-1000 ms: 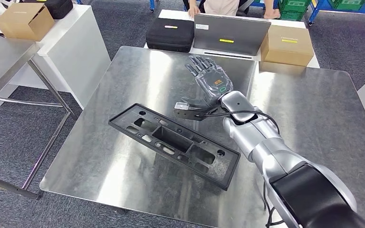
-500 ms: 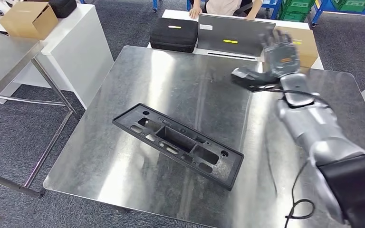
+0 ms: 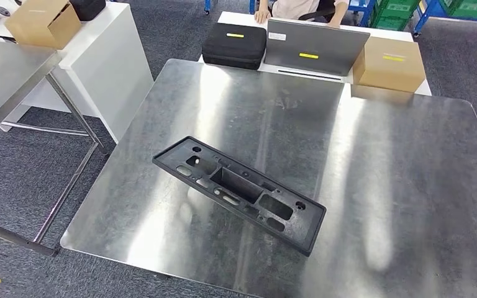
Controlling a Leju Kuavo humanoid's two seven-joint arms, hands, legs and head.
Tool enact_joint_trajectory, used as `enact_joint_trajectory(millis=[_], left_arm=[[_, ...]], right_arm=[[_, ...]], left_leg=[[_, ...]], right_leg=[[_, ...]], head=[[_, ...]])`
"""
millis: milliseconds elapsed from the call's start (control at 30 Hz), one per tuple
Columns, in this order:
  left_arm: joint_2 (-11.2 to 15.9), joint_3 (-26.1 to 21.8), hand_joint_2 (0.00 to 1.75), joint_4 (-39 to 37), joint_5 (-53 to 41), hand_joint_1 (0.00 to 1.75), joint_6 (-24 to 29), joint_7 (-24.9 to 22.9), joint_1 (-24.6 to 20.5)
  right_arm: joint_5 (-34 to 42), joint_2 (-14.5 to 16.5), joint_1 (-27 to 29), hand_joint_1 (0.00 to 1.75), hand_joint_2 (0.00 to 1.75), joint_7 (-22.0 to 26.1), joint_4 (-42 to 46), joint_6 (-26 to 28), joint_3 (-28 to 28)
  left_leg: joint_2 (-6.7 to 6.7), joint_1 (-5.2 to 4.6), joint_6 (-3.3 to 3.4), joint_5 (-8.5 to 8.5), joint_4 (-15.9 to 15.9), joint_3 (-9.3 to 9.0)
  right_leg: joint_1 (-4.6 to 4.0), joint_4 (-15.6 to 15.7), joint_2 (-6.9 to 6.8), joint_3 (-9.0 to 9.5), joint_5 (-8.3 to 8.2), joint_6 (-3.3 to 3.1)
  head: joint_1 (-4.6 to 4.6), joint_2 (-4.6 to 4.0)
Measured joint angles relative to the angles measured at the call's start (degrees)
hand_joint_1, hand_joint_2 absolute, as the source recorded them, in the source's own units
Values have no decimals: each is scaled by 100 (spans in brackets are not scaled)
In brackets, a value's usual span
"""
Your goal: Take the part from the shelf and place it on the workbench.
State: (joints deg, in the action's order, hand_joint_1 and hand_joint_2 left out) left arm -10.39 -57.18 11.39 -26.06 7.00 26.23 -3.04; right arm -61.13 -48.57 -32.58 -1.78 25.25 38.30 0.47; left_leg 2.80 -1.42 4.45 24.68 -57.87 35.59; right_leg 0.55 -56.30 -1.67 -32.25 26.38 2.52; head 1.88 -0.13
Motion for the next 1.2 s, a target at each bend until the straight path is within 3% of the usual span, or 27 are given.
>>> enact_joint_trajectory(millis=[100,200,333,467,700,1033,1100,1200], left_arm=[[-131,15,0,-22,-74,0,21,-184,2],[-266,22,0,-39,-96,0,82,-304,6],[-391,29,0,-50,-71,0,107,-478,-7],[-499,9,0,-56,-16,0,116,-510,-4],[-539,-7,0,-57,21,0,114,-513,-5],[-612,-163,0,-57,266,0,284,-583,-51],[-617,-176,0,-57,237,0,333,-622,-60],[-626,-176,0,-57,152,0,408,-668,-71]], right_arm=[[-123,-273,1701,0,0,410,533,-36,-1796],[-638,-44,2909,0,0,966,1302,-319,-3702],[-1747,621,3511,0,0,1541,2400,-1020,-5706],[-2392,1448,3614,0,0,2020,3471,-1356,-7114],[-2631,1940,3583,0,0,2245,4284,-1541,-8130],[-2616,2154,3310,0,0,2469,4755,-1892,-8706],[-2406,2413,3313,0,0,2516,4844,-1917,-8790],[-2228,3059,3328,0,0,2521,4897,-1921,-8866]], left_leg=[[55,-4,11,34,2,-21],[31,-17,5,72,3,-56],[-39,-22,8,96,5,-100],[-68,-27,9,100,5,-114],[-108,-31,1,121,7,-145],[-158,-48,12,129,5,-167],[-159,-43,12,131,5,-168],[-164,-37,10,136,6,-171]], right_leg=[[-10,2,-48,47,45,12],[-17,2,-20,73,67,3],[-11,4,46,80,72,1],[0,5,69,75,74,2],[2,5,107,57,90,5],[18,5,152,64,90,10],[11,5,152,66,91,10],[3,5,153,69,92,8]], head=[[-17,0],[-27,0],[-30,0],[-27,0],[-28,0],[-29,0],[-30,0],[-28,0]])
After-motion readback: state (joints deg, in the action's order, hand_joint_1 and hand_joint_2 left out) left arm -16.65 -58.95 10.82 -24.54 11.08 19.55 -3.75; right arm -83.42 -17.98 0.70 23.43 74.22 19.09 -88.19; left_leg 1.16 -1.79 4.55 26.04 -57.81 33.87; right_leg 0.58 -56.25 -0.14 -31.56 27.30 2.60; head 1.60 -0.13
